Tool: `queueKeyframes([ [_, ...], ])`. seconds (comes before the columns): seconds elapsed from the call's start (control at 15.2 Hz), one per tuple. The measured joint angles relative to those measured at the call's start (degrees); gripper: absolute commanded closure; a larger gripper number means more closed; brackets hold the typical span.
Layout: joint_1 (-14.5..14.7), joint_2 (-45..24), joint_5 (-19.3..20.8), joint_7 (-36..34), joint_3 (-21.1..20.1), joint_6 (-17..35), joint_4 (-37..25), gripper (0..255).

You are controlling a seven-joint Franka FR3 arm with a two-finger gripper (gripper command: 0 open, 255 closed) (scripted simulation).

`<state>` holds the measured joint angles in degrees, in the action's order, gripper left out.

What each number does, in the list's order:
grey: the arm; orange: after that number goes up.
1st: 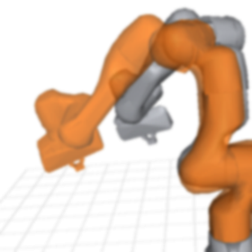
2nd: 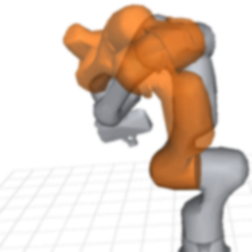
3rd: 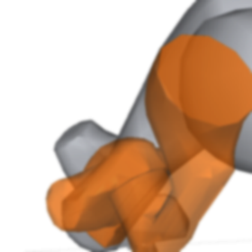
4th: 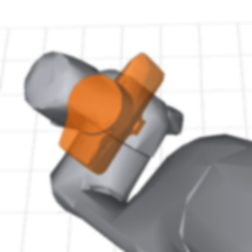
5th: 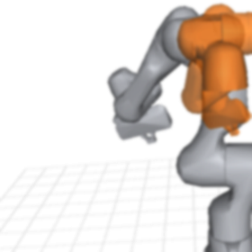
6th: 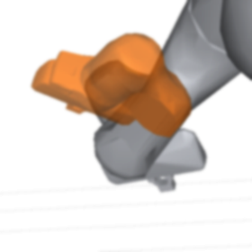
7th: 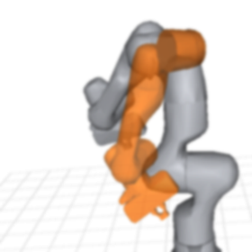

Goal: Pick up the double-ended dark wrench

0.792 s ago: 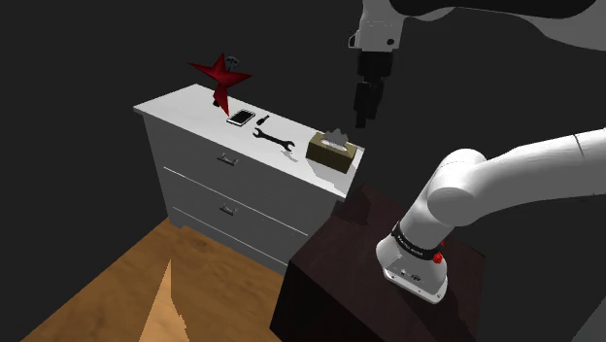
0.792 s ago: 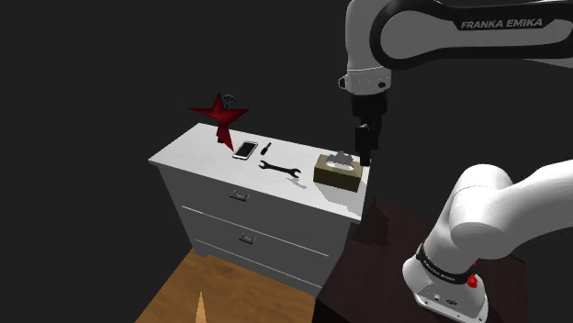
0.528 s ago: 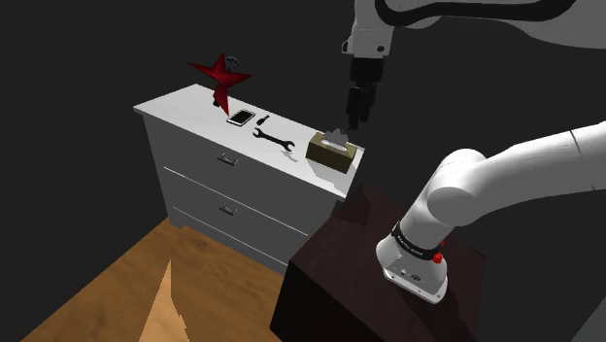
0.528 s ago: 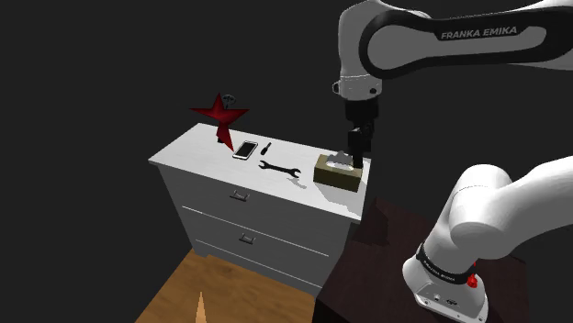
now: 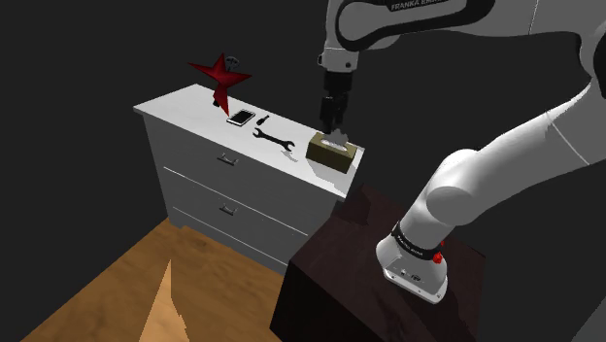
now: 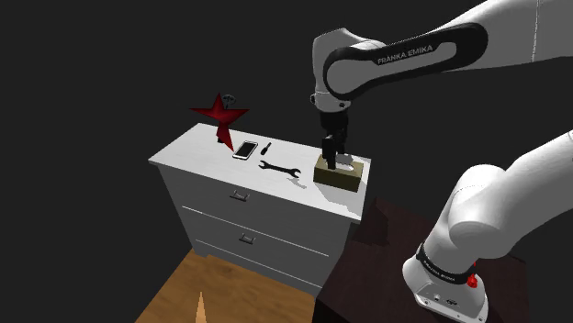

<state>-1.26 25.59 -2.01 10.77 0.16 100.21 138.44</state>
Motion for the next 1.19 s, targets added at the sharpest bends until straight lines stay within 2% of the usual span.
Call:
queueKeyframes([
  [0.53,-0.68,-15.78,1.74,2.88,1.01,11.95,-5.85,0],
  [1.19,-1.76,-37.35,3.05,6.34,2.05,21.18,-20.82,0],
])
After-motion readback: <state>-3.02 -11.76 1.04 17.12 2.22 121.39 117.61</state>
